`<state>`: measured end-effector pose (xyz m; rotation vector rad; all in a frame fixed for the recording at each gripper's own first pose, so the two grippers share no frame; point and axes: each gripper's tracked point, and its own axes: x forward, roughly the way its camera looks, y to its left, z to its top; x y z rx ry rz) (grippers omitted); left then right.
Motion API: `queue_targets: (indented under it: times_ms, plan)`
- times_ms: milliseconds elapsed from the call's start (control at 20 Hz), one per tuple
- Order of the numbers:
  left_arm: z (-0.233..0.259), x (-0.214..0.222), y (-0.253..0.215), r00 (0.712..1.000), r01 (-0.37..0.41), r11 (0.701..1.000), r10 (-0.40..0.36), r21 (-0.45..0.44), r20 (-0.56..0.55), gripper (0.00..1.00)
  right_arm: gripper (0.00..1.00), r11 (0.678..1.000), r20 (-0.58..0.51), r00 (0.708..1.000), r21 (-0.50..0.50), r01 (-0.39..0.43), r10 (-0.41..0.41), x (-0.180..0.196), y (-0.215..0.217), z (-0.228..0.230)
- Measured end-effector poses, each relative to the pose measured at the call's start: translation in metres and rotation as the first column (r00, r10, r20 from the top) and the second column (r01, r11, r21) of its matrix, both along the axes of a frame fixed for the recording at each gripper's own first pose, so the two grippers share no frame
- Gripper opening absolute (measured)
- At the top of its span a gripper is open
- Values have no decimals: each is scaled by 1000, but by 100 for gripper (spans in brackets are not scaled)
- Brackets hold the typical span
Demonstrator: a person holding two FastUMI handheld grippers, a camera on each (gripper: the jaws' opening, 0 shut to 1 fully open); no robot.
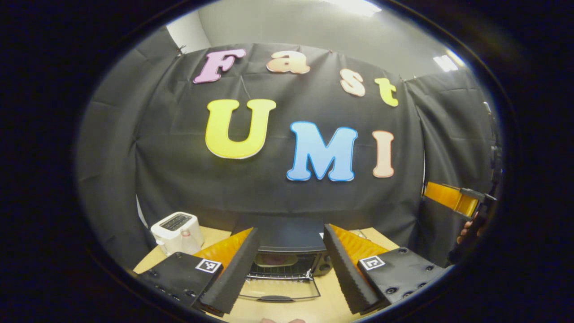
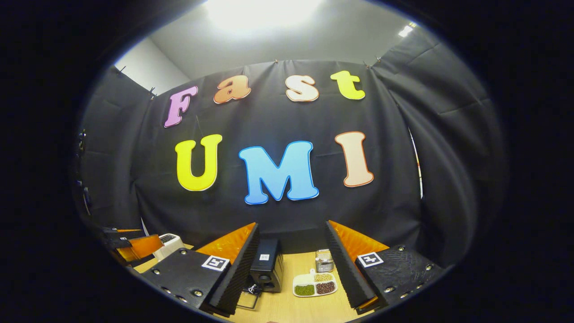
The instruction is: Open the electric oven with the left hand, put the food in, and close the electric oven.
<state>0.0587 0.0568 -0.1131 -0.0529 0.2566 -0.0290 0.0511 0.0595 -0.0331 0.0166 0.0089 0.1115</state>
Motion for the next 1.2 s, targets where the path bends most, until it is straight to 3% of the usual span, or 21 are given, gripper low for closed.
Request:
queue_targets:
  times_ms: [100,200,300,400,500,550,650,800,850,1000,1100,1150,1200]
  plan:
    - [-22,1,-2,998,1,1000,-1,2,-64,100,89,1000,-2,1000,0,3,-3,4,-4,-1]
    - [-47,2,-3,990,9,1000,-8,3,-141,92,89,1000,-21,1000,2,11,-11,8,-8,-5]
    - [-79,-1,-3,973,13,1000,-11,6,-231,96,90,1000,-35,999,9,14,-14,9,-12,-11]
    - [-116,-6,-8,942,33,999,-30,4,-333,92,90,1000,-46,999,9,25,-24,8,-17,-16]
    - [-151,-16,-6,899,51,998,-34,28,-437,92,90,999,-59,998,16,36,-35,9,-21,-21]
    - [-170,-19,-8,873,62,998,-38,34,-485,100,91,999,-68,997,17,42,-41,7,-23,-23]
    - [-203,-32,-9,816,74,997,-42,32,-577,97,92,998,-78,995,12,59,-58,5,-32,-28]
    - [-249,-40,-7,746,59,998,-33,16,-665,96,92,995,-95,991,-13,95,-96,7,-47,-38]
    - [-263,-44,-6,718,51,999,-32,6,-696,100,92,995,-100,989,-10,104,-105,6,-50,-39]
    - [-302,-51,-1,635,39,999,-22,4,-773,97,92,991,-108,986,-8,130,-130,4,-59,-43]
    - [-323,-52,4,602,51,998,-10,26,-798,97,92,990,-104,985,-21,138,-140,2,-62,-43]
    - [-334,-50,4,584,57,998,-16,21,-811,92,92,988,-97,984,-36,148,-151,4,-66,-43]
    - [-347,-48,6,562,61,998,-15,23,-827,97,92,989,-98,984,-46,143,-147,5,-68,-43]
